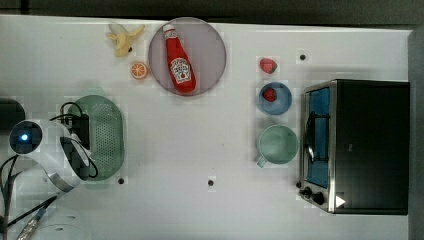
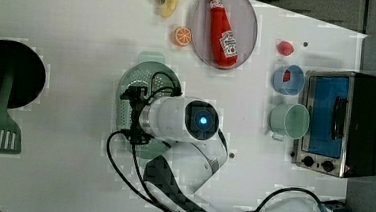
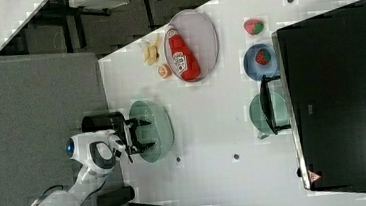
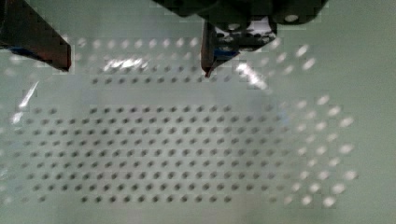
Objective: Drag strainer right to left.
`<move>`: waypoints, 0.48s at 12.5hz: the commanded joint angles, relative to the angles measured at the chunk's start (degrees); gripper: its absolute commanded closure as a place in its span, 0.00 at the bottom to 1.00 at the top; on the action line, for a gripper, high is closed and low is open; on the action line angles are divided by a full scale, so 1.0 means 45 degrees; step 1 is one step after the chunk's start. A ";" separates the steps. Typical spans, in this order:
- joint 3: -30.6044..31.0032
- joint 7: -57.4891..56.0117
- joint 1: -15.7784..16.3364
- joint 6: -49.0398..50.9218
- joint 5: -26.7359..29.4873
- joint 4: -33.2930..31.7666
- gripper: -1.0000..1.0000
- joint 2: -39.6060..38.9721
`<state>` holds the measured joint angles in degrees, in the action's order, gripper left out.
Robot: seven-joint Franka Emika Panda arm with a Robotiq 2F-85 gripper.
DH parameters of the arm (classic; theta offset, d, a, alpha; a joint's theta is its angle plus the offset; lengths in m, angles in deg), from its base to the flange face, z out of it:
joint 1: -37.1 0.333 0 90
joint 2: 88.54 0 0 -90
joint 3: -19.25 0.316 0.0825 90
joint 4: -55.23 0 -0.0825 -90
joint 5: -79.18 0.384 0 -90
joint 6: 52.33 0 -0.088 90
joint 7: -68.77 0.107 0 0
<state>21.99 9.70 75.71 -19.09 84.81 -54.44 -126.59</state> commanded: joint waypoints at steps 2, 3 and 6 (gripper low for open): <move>-0.0657 -0.2705 -0.0085 0.2213 -0.0175 0.0207 0.00 0.1995; -0.0965 -0.3941 -0.0091 0.2755 -0.0175 0.0191 0.00 0.2716; -0.2155 -0.7159 -0.0148 0.4708 -0.0176 0.0146 0.00 0.4986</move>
<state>15.17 -11.25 76.10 0.77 84.54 -58.08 -110.73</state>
